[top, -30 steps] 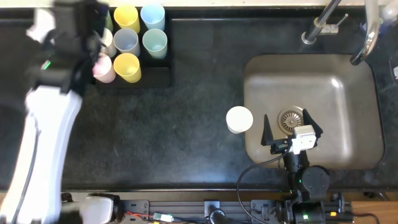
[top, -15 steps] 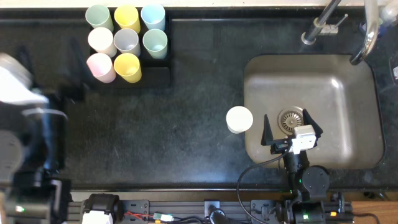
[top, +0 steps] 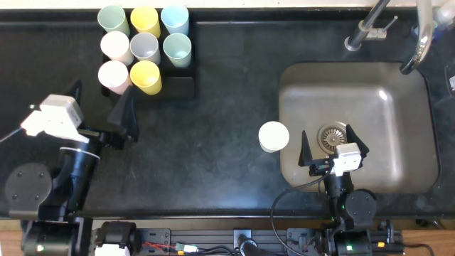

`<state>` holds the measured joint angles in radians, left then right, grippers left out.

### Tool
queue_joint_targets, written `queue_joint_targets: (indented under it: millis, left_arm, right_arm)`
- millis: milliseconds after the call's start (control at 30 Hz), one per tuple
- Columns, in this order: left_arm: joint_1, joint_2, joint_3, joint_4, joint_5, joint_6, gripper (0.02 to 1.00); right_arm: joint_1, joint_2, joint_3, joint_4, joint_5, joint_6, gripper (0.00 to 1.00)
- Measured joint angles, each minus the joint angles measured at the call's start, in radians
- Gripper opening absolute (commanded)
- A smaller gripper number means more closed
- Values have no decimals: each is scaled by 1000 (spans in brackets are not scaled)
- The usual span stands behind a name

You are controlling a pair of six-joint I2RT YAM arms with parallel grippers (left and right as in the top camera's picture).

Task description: Store Cups

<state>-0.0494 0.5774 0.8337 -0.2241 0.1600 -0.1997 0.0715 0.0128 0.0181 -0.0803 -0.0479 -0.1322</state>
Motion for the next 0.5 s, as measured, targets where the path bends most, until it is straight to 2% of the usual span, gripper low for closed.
queue_joint_targets:
  millis: [233, 500]
  left_arm:
    - [0, -150, -269, 174, -11, 99, 1000]
    - [0, -437, -657, 427, -5, 133, 1000]
  right_arm:
    - [0, 0, 0, 0, 0, 0, 998]
    - [0, 0, 0, 0, 0, 0, 998]
